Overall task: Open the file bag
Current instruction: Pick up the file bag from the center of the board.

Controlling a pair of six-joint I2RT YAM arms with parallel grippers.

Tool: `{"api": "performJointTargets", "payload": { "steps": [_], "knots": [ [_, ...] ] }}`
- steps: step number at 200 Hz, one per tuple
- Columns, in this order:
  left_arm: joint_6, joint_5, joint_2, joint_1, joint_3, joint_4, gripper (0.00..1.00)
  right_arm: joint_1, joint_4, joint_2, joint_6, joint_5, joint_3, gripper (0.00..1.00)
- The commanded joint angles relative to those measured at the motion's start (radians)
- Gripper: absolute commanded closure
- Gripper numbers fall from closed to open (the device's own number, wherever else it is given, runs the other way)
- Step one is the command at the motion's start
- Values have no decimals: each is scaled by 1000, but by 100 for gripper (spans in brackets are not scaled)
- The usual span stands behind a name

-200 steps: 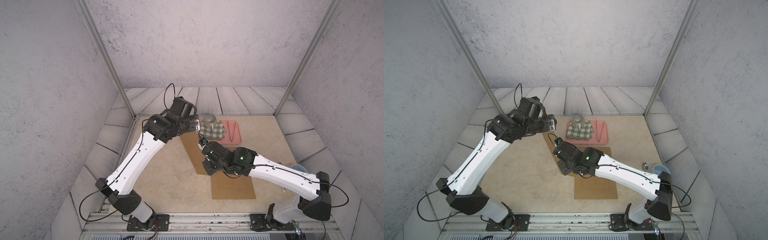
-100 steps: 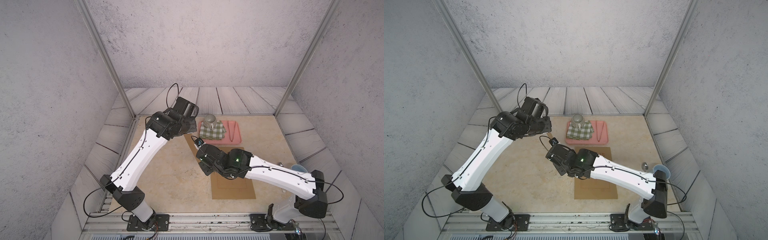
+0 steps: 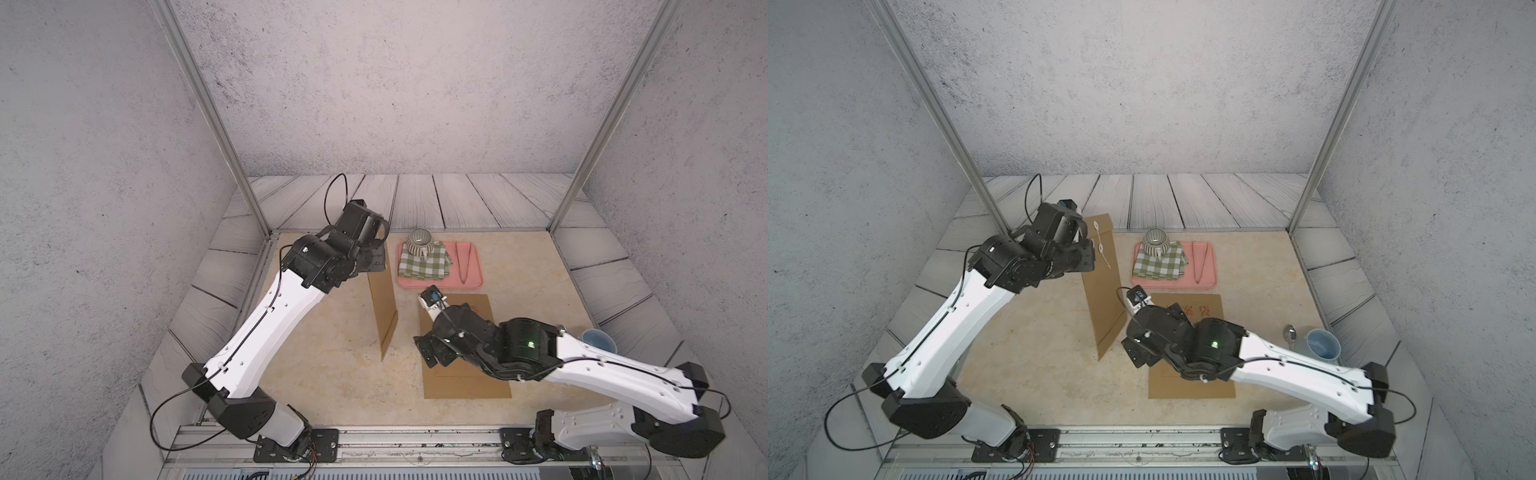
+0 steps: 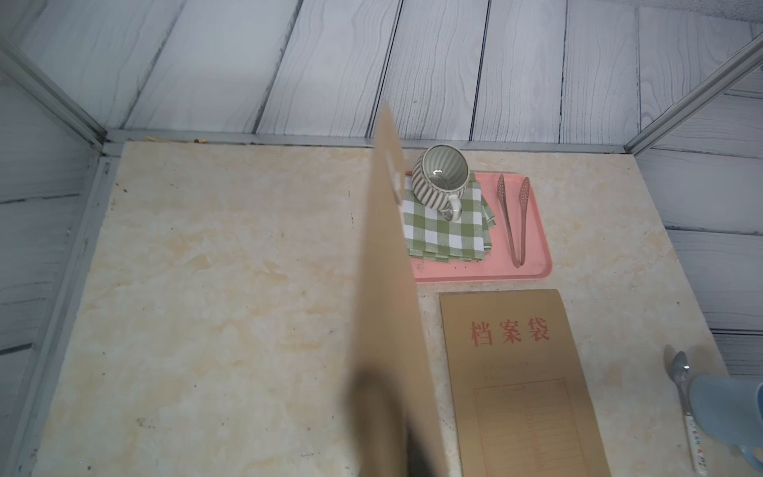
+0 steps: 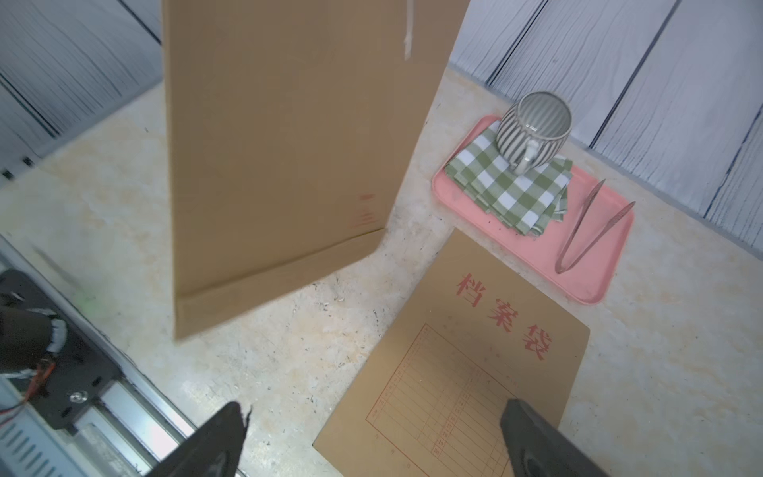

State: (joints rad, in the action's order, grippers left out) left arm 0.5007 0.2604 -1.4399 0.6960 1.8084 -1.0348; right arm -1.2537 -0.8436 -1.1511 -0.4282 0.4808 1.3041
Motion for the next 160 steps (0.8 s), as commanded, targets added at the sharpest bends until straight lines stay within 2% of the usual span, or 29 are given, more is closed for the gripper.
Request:
{"api": "performJointTargets", "payload": {
  "steps": [1, 12, 30, 45, 61, 69, 85, 122, 138, 160],
  "knots": [
    [-150, -39, 133, -8, -130, 165, 100, 23, 152, 159, 57, -25, -83, 1],
    [-185, -102, 195, -9, -190, 217, 100, 73, 246, 229, 102, -122, -143, 1],
    [-246, -267, 281, -13, -257, 279, 100, 267, 345, 278, 123, -509, -170, 1],
    [-302, -439, 335, -13, -281, 297, 100, 457, 421, 250, 92, -801, -174, 1],
    [-334, -586, 388, -16, -302, 314, 100, 603, 500, 180, 49, -1010, -170, 0],
    [-342, -649, 416, -16, -321, 334, 100, 657, 550, 144, 21, -1094, -173, 3],
    [-343, -754, 473, -25, -360, 391, 100, 731, 655, 95, -31, -1216, -193, 5],
    [-295, -1028, 490, -94, -387, 439, 100, 817, 903, 73, -165, -1371, -285, 6],
    [-236, -1134, 493, -156, -414, 495, 100, 829, 1001, 73, -222, -1442, -319, 9],
    [-93, -1289, 497, -261, -474, 666, 100, 829, 1134, 64, -305, -1546, -354, 17]
  ]
}}
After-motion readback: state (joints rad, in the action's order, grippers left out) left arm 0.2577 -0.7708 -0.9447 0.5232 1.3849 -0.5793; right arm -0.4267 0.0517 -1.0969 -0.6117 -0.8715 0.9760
